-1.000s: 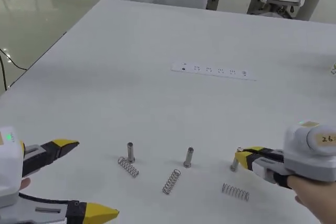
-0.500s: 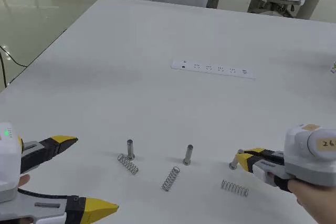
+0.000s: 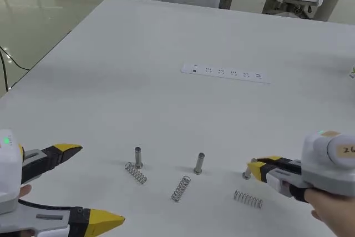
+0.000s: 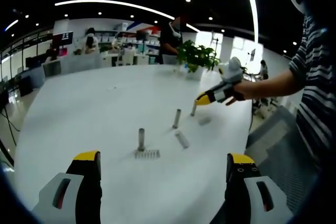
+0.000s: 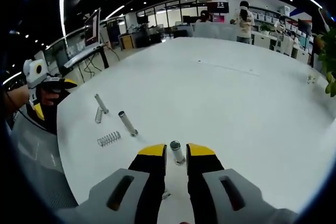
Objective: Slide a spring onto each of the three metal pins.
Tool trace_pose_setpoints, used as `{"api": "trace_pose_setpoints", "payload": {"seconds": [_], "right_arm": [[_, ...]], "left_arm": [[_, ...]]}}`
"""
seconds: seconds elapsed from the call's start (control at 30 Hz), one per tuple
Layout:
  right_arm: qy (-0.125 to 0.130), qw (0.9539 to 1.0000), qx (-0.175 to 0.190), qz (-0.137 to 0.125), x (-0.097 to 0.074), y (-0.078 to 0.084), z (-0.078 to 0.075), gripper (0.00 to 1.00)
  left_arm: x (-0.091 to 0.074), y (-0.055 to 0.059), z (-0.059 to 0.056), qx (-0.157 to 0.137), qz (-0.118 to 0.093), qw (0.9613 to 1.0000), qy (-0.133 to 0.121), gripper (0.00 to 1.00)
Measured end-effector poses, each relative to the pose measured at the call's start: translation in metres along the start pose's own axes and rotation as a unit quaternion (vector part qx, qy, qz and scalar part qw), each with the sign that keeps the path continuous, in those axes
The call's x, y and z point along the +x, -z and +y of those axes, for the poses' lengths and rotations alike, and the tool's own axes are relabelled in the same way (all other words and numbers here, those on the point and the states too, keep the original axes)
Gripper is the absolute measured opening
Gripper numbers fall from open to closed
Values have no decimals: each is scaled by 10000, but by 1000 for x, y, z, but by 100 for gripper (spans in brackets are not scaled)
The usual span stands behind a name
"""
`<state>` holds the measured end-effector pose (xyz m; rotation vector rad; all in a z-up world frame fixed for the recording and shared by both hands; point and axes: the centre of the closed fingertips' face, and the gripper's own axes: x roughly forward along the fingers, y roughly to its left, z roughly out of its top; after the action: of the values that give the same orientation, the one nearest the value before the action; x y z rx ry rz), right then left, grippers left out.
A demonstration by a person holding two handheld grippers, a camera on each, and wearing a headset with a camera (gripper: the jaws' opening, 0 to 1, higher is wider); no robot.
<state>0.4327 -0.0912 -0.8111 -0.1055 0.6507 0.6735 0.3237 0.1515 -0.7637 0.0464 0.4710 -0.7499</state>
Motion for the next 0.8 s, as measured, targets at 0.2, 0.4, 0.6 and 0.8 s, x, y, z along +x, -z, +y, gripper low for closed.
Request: {"api": "trace_pose_setpoints", "payload": {"seconds": [0.2, 0.4, 0.6, 0.8], "right_arm": [[-60, 9999, 112, -76, -3, -5, 3, 15], [-84, 9996, 211, -167, -7, -9, 3, 19], [-133, 9989, 332, -295, -11, -14, 4, 20], [-108, 9987, 341, -366, -16, -16, 3, 18]], "left_arm": [[1, -2, 0, -14, -26, 10000, 10, 97], [2, -2, 0, -29, -40, 10000, 14, 97], [3, -4, 0, -11, -36, 10000, 24, 97], [4, -6, 0, -1, -59, 10000, 32, 97]]}}
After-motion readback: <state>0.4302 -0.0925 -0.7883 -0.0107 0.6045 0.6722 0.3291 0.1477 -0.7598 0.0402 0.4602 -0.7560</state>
